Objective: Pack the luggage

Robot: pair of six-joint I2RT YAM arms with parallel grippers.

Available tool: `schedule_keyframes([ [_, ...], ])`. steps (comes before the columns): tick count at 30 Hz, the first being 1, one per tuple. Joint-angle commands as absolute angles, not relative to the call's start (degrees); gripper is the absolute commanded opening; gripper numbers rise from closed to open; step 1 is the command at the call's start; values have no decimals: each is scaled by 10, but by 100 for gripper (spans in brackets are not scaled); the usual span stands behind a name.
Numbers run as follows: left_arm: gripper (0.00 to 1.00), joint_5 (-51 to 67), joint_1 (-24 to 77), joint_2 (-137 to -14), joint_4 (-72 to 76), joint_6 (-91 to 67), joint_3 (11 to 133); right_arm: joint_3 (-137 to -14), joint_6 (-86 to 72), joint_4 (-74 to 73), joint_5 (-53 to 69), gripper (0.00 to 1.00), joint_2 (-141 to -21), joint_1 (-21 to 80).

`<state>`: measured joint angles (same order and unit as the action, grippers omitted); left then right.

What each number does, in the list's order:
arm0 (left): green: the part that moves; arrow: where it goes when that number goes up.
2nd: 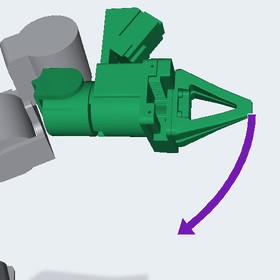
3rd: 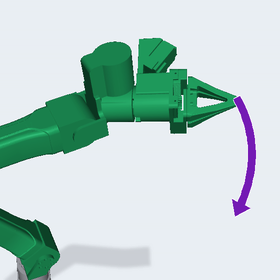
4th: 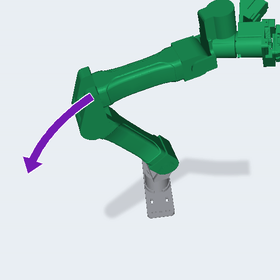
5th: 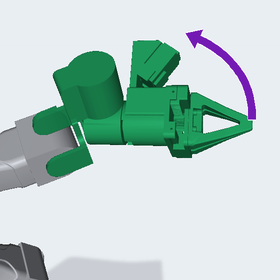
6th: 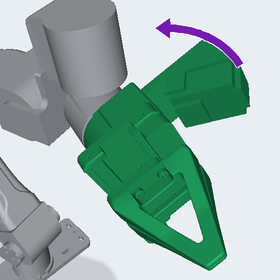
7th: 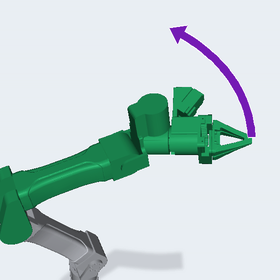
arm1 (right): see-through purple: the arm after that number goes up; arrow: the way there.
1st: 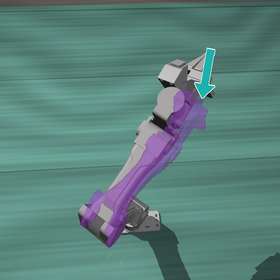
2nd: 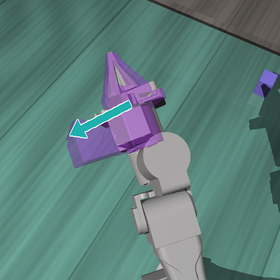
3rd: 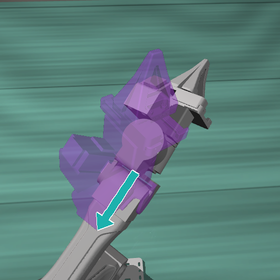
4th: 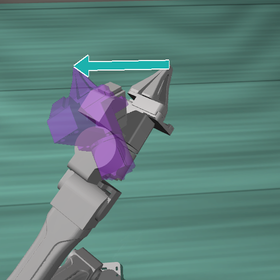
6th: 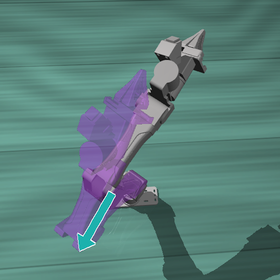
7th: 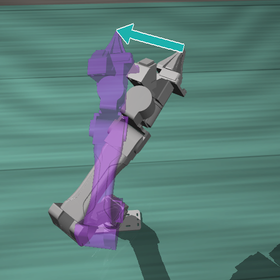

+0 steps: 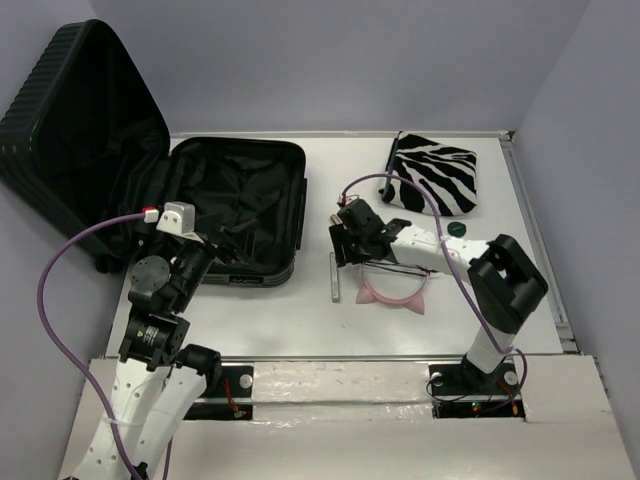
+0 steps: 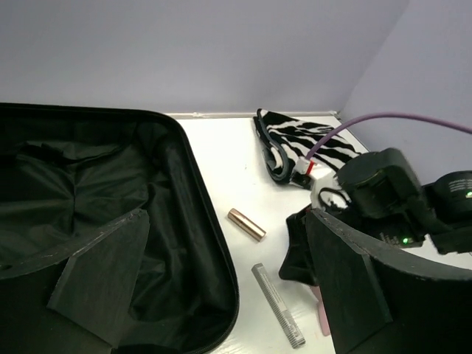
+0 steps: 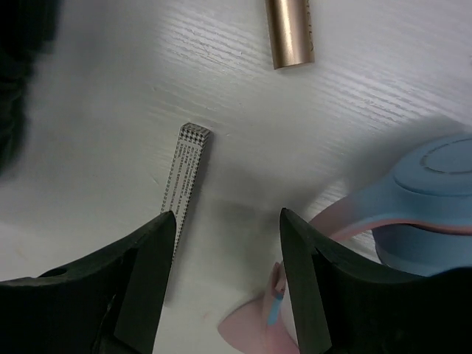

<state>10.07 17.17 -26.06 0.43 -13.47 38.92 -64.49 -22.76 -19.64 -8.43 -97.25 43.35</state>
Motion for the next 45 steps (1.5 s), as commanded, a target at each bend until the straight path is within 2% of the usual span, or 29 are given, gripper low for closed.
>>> schedule_keyframes([
  [1, 99, 82, 176, -258, 21, -140, 409, -685, -237, -202, -91, 64, -1014, 453],
  [7, 99, 83, 178, -261, 21, -138, 409, -708, -242, -189, -86, 63, -1042, 470],
  [10, 99, 81, 178, -264, 20, -138, 409, -710, -247, -185, -87, 58, -1066, 476],
  [12, 99, 80, 178, -264, 20, -138, 409, -708, -252, -181, -94, 52, -1077, 482],
  [14, 99, 78, 179, -265, 20, -139, 408, -703, -254, -177, -101, 36, -1078, 482],
  [21, 99, 71, 179, -262, 18, -139, 410, -709, -240, -186, -119, 16, -1036, 482],
  [28, 99, 64, 179, -262, 16, -141, 410, -767, -205, -186, -100, 15, -950, 482],
  [31, 99, 63, 179, -261, 15, -142, 410, -853, -193, -177, -53, 15, -973, 482],
  [36, 99, 55, 179, -259, 12, -142, 410, -996, -235, -125, 33, 15, -1083, 482],
  [38, 99, 52, 179, -259, 11, -142, 410, -1069, -257, -115, 44, 18, -1141, 482],
  [40, 99, 52, 179, -260, 11, -141, 410, -1135, -267, -118, 57, 47, -1189, 482],
  [41, 99, 52, 179, -259, 11, -141, 410, -1147, -266, -120, 57, 67, -1198, 482],
  [43, 99, 51, 179, -259, 11, -141, 411, -1157, -250, -132, 51, 75, -1197, 482],
  [45, 99, 52, 179, -258, 11, -141, 411, -1134, -230, -137, 34, 73, -1181, 476],
])
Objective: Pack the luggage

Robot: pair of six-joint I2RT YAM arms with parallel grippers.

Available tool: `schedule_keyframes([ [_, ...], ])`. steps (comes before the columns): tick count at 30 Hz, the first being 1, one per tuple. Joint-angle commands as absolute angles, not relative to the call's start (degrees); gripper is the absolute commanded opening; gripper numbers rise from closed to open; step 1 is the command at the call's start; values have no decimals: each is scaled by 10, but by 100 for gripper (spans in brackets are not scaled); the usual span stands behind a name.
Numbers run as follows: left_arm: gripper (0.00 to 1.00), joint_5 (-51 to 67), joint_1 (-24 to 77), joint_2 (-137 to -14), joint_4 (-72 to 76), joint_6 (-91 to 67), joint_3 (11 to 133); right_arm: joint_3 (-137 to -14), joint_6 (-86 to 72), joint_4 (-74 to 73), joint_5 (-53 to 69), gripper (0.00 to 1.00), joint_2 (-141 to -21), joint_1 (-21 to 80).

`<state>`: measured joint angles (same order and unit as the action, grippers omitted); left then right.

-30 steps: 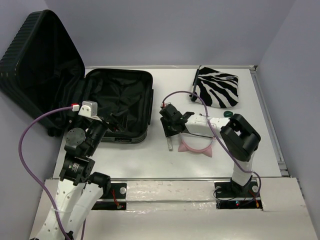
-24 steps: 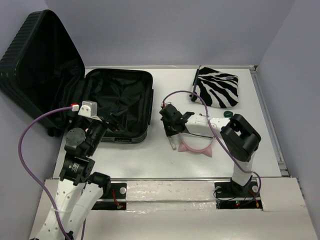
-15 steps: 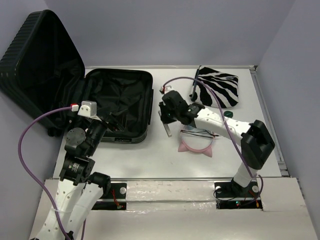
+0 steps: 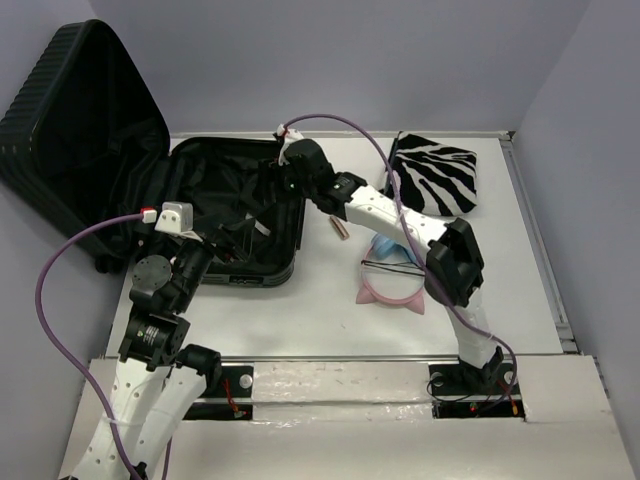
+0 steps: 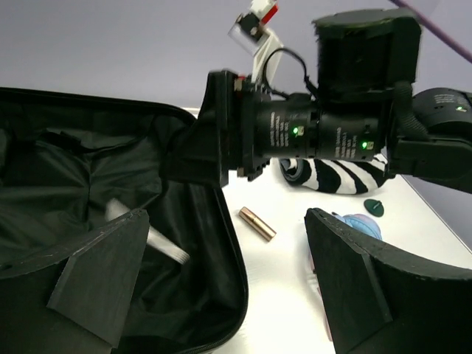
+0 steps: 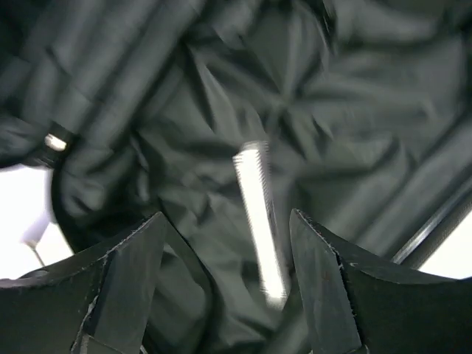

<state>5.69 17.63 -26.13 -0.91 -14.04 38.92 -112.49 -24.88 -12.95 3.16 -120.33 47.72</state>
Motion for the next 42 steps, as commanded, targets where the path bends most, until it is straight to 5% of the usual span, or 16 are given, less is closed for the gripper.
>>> schedule_keyframes([
  [1, 99, 53, 179, -258, 11, -141, 411, -1119, -224, -140, 33, 70, -1160, 458],
  [9, 99, 57, 182, -254, 11, -142, 412, -894, -189, -154, -15, 43, -1069, 375],
  [15, 99, 57, 182, -258, 12, -142, 411, -876, -133, -225, -20, 55, -1113, 358],
  [26, 99, 57, 182, -262, 13, -141, 411, -940, -105, -264, -19, 54, -1220, 352],
  [28, 99, 57, 182, -262, 13, -141, 410, -944, -108, -264, -27, 47, -1230, 352],
  [31, 99, 55, 182, -262, 13, -141, 410, -946, -115, -263, -44, 18, -1218, 352],
  [42, 99, 59, 182, -259, 14, -142, 411, -962, -118, -216, -13, 11, -1066, 388],
])
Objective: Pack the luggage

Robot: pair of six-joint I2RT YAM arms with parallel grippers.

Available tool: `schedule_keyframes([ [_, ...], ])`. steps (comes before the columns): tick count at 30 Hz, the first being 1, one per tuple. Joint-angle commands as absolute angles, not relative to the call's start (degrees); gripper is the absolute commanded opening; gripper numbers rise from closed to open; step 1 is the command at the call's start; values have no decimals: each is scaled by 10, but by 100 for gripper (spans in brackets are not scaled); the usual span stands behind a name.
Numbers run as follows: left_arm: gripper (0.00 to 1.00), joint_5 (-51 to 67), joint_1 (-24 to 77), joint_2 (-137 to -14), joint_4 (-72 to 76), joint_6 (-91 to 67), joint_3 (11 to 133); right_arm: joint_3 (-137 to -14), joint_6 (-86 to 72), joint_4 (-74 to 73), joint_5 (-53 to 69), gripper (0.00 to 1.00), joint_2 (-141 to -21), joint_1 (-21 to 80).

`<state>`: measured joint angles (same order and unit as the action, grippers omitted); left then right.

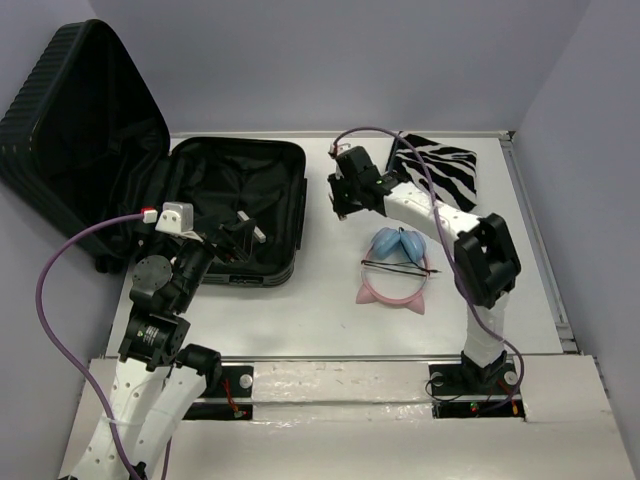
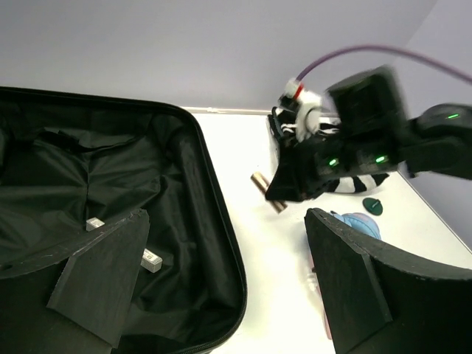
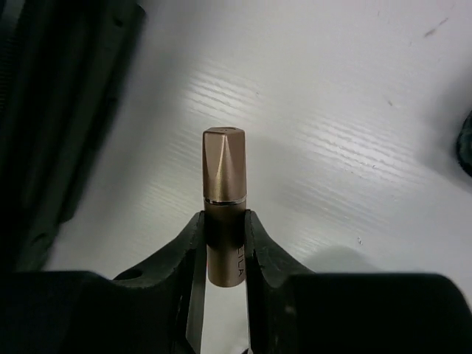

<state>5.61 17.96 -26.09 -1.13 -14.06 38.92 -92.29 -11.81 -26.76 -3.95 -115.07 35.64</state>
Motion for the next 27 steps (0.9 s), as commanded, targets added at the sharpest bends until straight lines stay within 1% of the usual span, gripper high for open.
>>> schedule_keyframes([
  [1, 99, 58, 181, -259, 14, -142, 411, -969, -122, -207, 18, 11, -1064, 394],
  [4, 99, 59, 181, -259, 14, -142, 411, -1009, -141, -173, 68, 11, -1092, 408],
  [6, 99, 59, 181, -258, 14, -142, 411, -1054, -151, -169, 77, 11, -1140, 422],
  [11, 99, 58, 181, -258, 15, -141, 410, -1104, -169, -137, 98, 11, -1206, 432],
  [15, 99, 61, 181, -259, 16, -142, 410, -1161, -179, -138, 105, 15, -1256, 438],
  [16, 99, 62, 181, -259, 16, -142, 410, -1177, -184, -139, 110, 17, -1269, 438],
  [18, 99, 61, 181, -258, 16, -142, 410, -1190, -188, -142, 113, 26, -1281, 438],
  [19, 99, 60, 181, -258, 16, -142, 410, -1198, -189, -147, 119, 32, -1286, 438],
  [20, 99, 60, 181, -258, 16, -142, 410, -1203, -189, -151, 120, 40, -1293, 438],
  [21, 99, 61, 181, -258, 16, -142, 410, -1208, -190, -156, 120, 53, -1293, 438],
  [23, 99, 62, 181, -258, 16, -142, 410, -1205, -190, -156, 113, 59, -1283, 438],
  [26, 99, 62, 181, -256, 16, -142, 410, -1192, -185, -156, 84, 59, -1259, 438],
  [27, 99, 62, 181, -254, 16, -142, 410, -1185, -176, -156, 70, 59, -1233, 438],
])
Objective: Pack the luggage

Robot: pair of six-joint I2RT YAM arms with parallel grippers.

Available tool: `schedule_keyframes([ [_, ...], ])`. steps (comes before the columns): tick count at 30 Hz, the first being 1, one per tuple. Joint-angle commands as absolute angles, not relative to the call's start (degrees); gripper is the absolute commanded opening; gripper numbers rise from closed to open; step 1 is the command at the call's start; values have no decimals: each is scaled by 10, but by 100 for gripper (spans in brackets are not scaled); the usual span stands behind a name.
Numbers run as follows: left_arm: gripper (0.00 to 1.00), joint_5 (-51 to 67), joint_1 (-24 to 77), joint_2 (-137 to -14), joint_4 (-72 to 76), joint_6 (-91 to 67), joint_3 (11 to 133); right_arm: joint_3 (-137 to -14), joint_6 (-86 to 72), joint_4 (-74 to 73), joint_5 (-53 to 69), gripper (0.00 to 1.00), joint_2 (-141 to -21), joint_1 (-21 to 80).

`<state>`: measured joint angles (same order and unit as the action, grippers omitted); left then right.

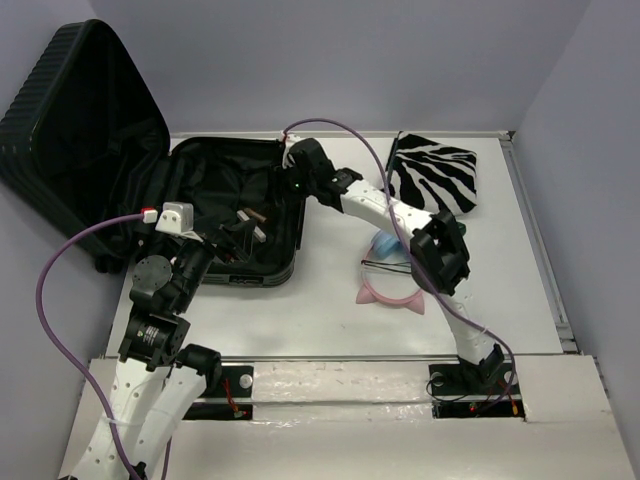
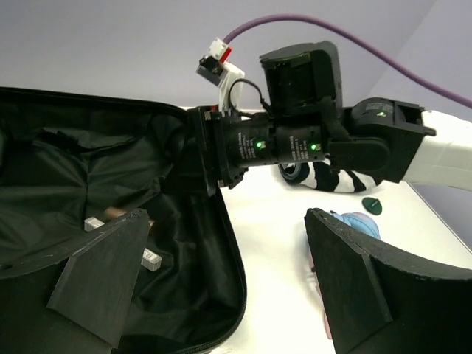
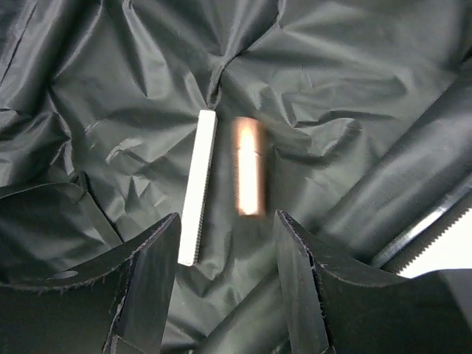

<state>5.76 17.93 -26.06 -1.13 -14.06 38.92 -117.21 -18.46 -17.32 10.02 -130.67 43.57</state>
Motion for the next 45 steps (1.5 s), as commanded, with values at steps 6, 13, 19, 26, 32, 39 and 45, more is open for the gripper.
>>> schedule_keyframes([
  [6, 99, 62, 182, -243, 16, -142, 409, -1052, -182, -156, -53, 52, -1085, 382],
  [13, 99, 53, 199, -228, 11, -142, 409, -697, -248, -151, -155, 51, -887, 184],
  [19, 99, 44, 219, -222, 9, -139, 411, -544, -249, -146, -154, 57, -807, 59],
  [26, 99, 40, 233, -217, 6, -138, 410, -561, -224, -128, -113, 57, -894, -19],
  [32, 99, 40, 236, -218, 5, -136, 412, -613, -215, -117, -91, 57, -966, -25],
  [39, 99, 38, 237, -221, 4, -135, 412, -634, -225, -129, -105, 56, -1015, -30],
  [45, 99, 37, 237, -221, 4, -134, 413, -649, -218, -148, -111, 50, -1034, -35],
])
